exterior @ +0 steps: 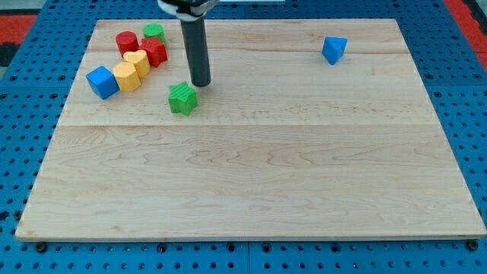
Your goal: Point your arm to the left side of the green circle
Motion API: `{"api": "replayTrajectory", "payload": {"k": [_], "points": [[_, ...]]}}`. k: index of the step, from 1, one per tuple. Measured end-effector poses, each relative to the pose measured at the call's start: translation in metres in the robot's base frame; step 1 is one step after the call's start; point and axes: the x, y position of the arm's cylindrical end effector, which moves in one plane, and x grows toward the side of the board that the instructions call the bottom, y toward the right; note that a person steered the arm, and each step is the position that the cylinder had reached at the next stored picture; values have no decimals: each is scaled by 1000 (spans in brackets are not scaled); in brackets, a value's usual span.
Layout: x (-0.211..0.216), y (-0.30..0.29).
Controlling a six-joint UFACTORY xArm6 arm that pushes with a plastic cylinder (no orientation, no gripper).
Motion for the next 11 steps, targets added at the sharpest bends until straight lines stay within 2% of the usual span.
{"api": "replayTrajectory", "payload": {"k": [1,2,3,4,6,7,10,11], "points": [[-59,-9],[-98,-15],[-123,6],[-139,-3],[-140,-101],[-140,-123],[-119,-123],[-101,-96]]}}
